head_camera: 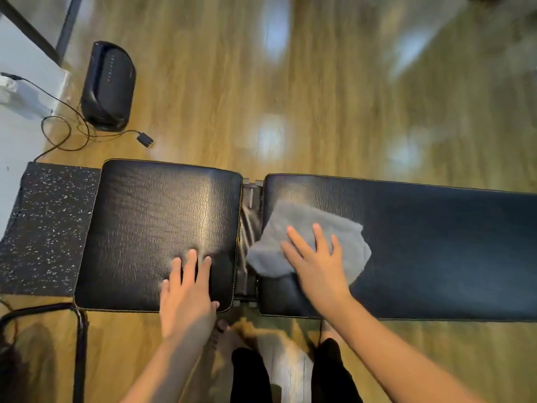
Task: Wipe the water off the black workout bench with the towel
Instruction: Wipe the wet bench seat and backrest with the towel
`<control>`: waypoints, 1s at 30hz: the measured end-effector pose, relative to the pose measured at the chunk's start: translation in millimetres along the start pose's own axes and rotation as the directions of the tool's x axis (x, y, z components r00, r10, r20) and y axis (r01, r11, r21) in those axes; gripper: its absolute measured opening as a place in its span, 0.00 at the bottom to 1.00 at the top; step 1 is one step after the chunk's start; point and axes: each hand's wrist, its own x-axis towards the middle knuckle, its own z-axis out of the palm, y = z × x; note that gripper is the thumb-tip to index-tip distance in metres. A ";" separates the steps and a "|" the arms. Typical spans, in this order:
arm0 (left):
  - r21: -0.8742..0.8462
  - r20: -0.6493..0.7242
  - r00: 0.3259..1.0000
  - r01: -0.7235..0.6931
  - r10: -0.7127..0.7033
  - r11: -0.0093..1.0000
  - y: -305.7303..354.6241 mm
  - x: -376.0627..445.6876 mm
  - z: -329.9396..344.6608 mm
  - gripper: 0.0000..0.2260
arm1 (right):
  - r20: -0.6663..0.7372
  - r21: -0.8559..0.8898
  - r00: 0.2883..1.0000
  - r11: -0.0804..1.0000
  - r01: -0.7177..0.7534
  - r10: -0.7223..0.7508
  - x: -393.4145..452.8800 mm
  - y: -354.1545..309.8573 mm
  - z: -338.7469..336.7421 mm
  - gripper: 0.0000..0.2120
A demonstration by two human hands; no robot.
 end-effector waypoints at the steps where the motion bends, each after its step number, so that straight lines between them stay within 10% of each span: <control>1: -0.004 0.000 1.000 -0.001 0.001 1.000 -0.1 0.8 -0.2 0.42 | 0.033 -0.016 0.997 0.998 0.068 -0.067 -31.9 -7.4 9.5 0.26; 7: -0.005 0.006 1.000 -0.002 0.002 1.000 0.7 0.8 2.2 0.41 | 0.133 -0.027 0.983 0.991 0.134 -0.129 -112.9 34.6 25.8 0.25; 13: -0.152 0.044 0.996 0.085 -0.079 0.985 48.0 7.1 -6.2 0.43 | 0.049 0.012 0.964 0.965 -0.261 0.260 0.1 85.2 -10.4 0.26; 18: -0.253 0.130 0.974 -0.149 0.186 0.956 123.2 2.4 4.3 0.45 | 0.046 0.156 0.905 0.892 -0.424 0.423 67.3 78.9 -29.0 0.22; 30: -0.076 0.223 0.958 -0.169 0.182 0.983 158.0 -3.0 7.2 0.44 | 0.071 0.056 0.991 0.991 -0.121 0.117 -127.9 94.1 21.0 0.22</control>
